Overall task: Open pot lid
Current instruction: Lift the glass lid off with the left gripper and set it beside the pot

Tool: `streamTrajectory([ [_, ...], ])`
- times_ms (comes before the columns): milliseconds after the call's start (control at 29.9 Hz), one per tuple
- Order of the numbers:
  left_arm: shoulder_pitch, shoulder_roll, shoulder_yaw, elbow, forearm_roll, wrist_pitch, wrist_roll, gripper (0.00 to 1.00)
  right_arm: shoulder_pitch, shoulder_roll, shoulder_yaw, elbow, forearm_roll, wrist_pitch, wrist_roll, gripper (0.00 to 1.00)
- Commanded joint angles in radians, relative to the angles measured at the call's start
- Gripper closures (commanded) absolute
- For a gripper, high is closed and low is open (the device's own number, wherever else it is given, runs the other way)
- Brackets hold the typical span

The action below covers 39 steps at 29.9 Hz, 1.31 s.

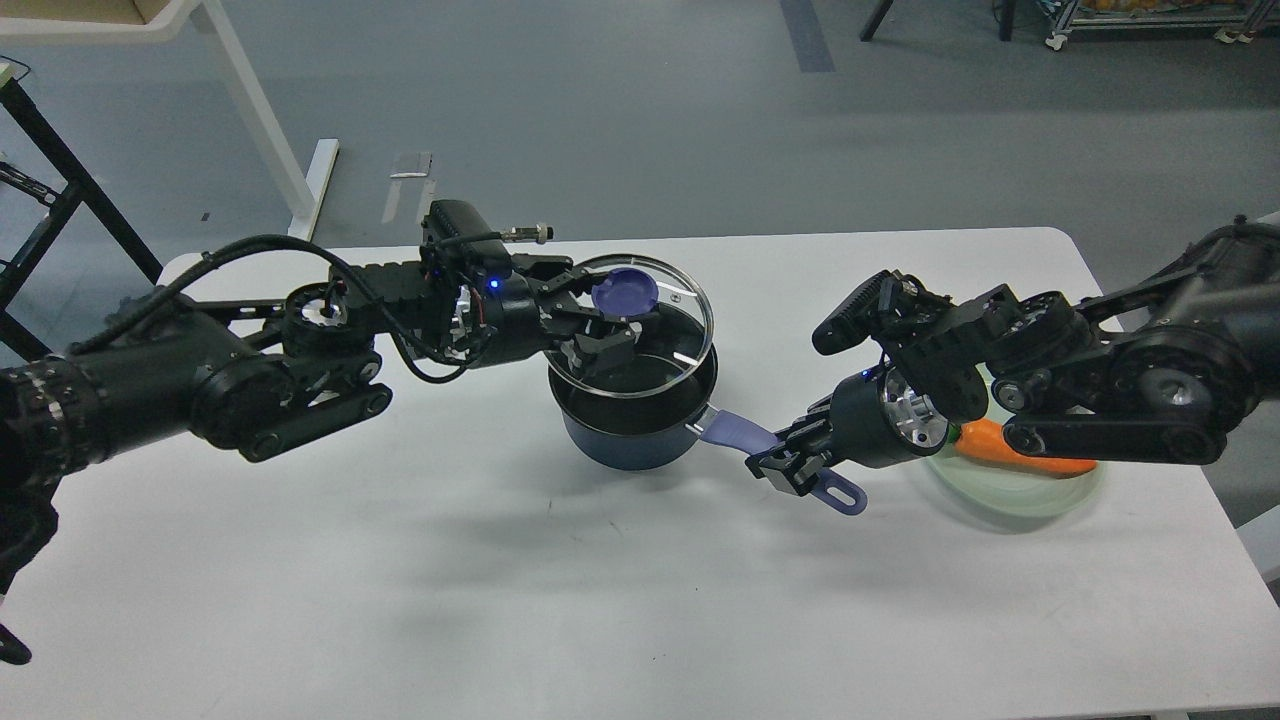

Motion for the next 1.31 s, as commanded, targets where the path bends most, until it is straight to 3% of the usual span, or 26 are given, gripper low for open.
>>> streamTrajectory([
  [0,-0.013,0.091,0.006,-0.003,-0.068,-0.006,-0.012,0.59,-0.001,-0.005,-0.001,0.000,0.001,0.000,0.000,0.85],
  [167,0.035,0.243,0.018,0.010,-0.117,-0.004,-0.026,0.59,0.001,-0.006,0.001,0.000,0.001,0.000,0.000,0.85],
  [268,0.146,0.328,0.010,0.033,-0.174,0.000,-0.064,0.59,0.001,-0.008,0.001,0.001,0.001,0.000,0.000,0.85],
  [402,0.284,0.386,0.018,0.126,-0.258,0.003,-0.065,0.59,-0.004,-0.017,0.001,0.002,0.001,0.000,0.000,0.85],
  [636,0.387,0.375,0.021,0.220,-0.259,0.106,-0.065,0.59,-0.007,-0.003,0.002,0.000,0.000,0.001,0.000,0.84],
  [937,0.413,0.319,0.023,0.275,-0.259,0.137,-0.065,0.57,-0.007,-0.012,0.001,0.000,0.000,0.003,0.000,0.84],
  [1138,0.428,0.305,0.023,0.295,-0.259,0.135,-0.065,0.47,-0.009,-0.012,-0.002,0.002,0.000,0.003,0.000,0.84],
  [1272,0.428,0.303,0.021,0.295,-0.262,0.137,-0.065,0.27,-0.009,-0.012,-0.002,0.002,-0.002,0.001,0.000,0.83],
])
